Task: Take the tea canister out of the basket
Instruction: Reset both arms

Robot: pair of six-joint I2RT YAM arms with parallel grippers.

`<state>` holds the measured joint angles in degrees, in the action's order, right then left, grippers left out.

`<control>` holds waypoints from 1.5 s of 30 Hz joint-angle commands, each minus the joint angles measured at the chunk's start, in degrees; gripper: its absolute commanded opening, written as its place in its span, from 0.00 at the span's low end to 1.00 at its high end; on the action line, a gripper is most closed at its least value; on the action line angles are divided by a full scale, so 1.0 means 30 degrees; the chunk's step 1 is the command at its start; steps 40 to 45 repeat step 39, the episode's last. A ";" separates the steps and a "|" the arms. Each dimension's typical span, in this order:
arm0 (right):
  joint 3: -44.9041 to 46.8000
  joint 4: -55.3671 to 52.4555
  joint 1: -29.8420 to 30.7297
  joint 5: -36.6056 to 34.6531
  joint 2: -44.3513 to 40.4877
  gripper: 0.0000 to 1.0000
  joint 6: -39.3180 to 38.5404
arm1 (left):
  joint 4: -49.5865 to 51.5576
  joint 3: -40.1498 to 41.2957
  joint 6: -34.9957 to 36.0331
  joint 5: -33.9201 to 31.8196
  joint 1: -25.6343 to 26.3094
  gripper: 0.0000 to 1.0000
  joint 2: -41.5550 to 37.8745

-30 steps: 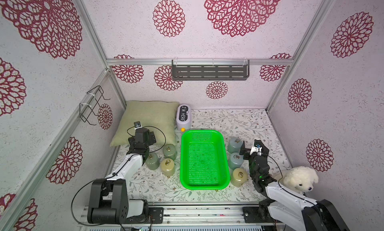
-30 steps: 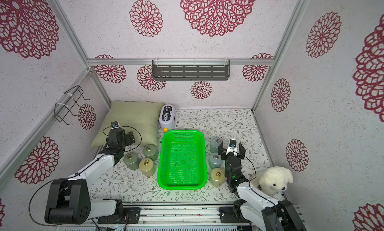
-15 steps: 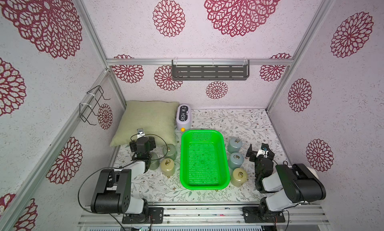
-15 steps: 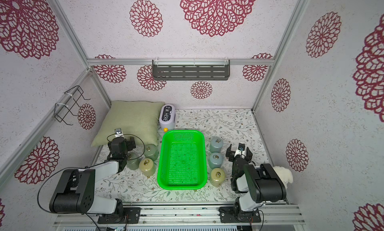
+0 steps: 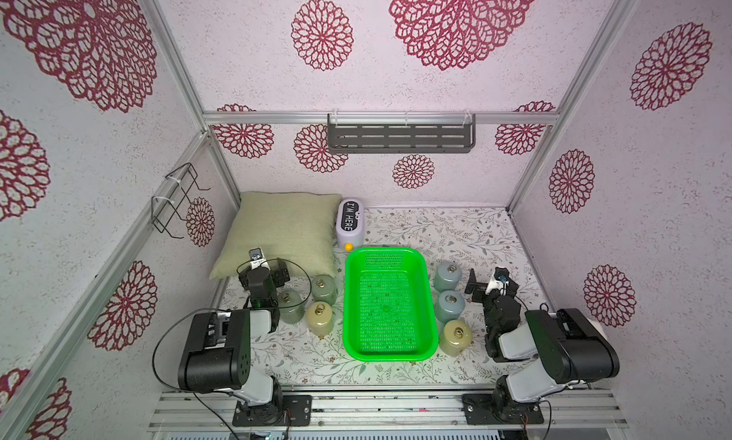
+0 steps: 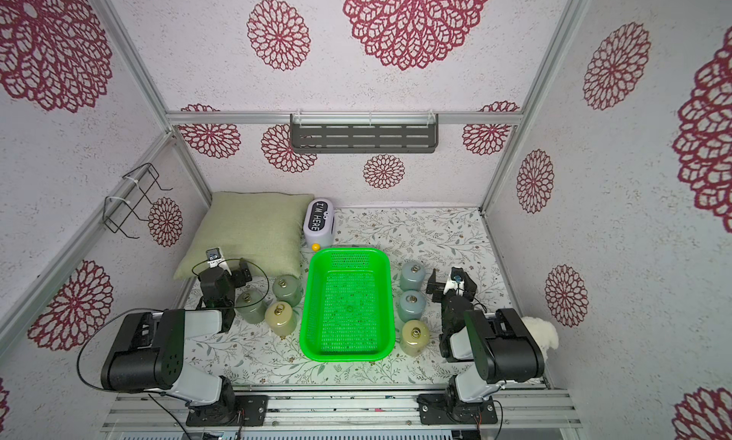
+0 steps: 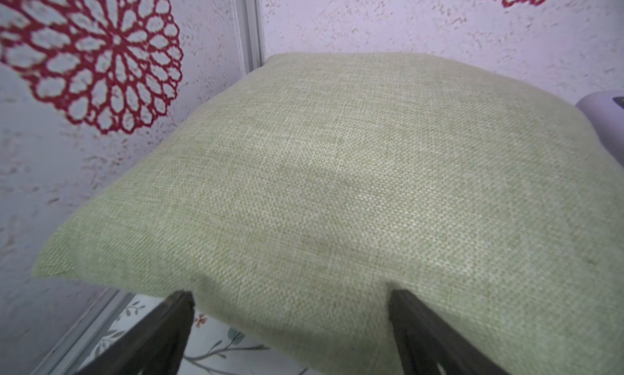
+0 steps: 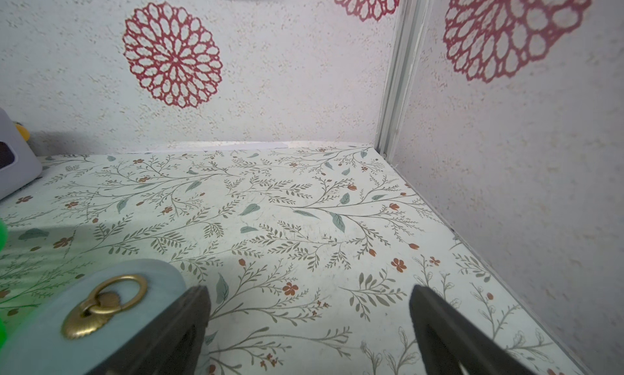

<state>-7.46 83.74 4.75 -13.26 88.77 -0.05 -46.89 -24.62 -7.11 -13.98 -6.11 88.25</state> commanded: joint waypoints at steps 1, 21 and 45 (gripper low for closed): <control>-0.0378 0.0080 -0.0090 -0.0451 -0.0155 0.99 0.0399 | -0.0621 0.0033 -0.0092 0.0756 -0.0160 0.97 0.0130; -0.0174 0.0375 -0.0045 -0.1499 -0.0206 0.99 0.0727 | -0.0673 0.0015 -0.0119 0.2248 -0.0525 0.97 0.0167; -0.0155 0.0357 -0.0061 -0.1479 -0.0206 0.99 0.0751 | -0.0642 0.0030 -0.0152 0.2272 -0.0527 0.97 0.0119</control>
